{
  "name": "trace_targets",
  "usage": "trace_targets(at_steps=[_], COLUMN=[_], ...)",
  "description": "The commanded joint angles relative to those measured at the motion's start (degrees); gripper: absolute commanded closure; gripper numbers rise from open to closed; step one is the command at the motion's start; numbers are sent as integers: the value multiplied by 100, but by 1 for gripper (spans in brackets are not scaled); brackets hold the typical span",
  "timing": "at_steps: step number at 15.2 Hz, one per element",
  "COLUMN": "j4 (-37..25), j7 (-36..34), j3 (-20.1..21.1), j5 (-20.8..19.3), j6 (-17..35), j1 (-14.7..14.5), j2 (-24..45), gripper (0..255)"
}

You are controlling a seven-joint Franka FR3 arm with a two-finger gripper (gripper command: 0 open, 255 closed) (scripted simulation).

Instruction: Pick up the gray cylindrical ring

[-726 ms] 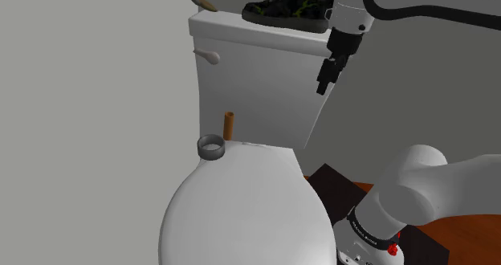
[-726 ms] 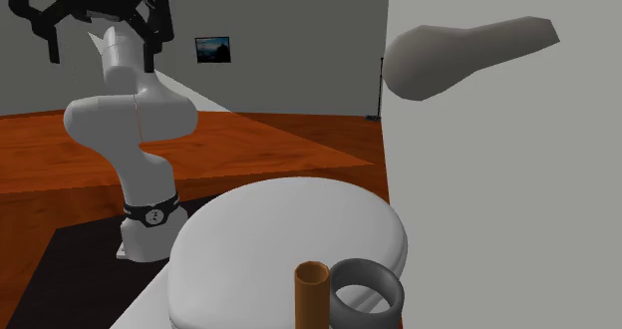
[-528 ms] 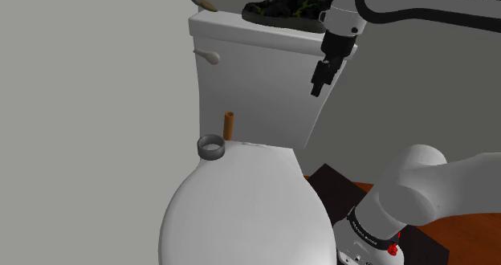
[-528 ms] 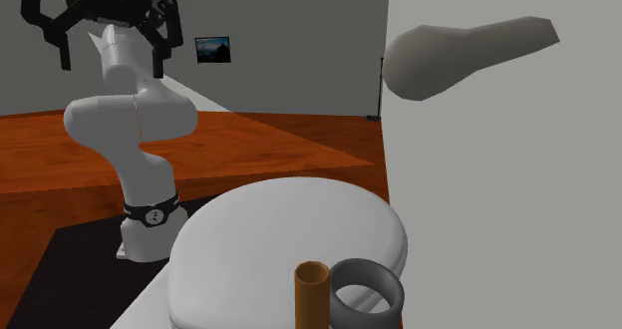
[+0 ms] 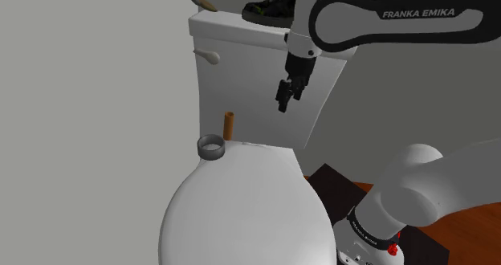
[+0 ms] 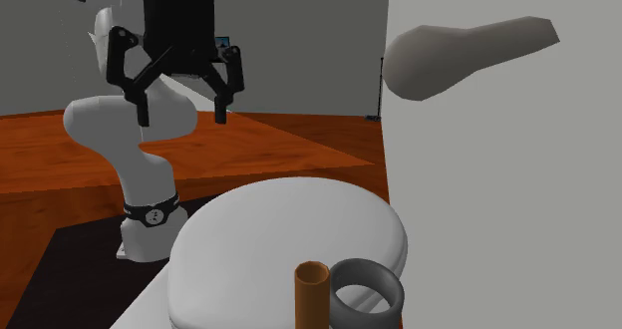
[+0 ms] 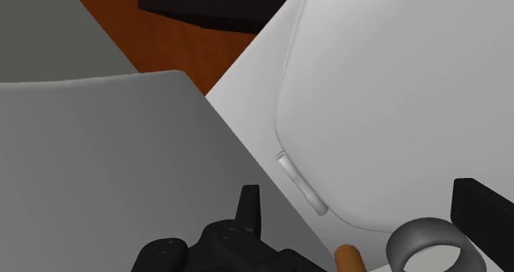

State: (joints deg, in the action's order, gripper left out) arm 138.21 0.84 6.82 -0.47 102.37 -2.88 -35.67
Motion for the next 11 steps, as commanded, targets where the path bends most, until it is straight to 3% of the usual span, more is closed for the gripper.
trace_targets(at_steps=[1, 11], j4=[-54, -644], j7=[-142, -952], j3=[119, 754], j5=[72, 181], j6=[288, 1515], j1=[-39, -221], j2=[350, 2239], gripper=[0, 0])
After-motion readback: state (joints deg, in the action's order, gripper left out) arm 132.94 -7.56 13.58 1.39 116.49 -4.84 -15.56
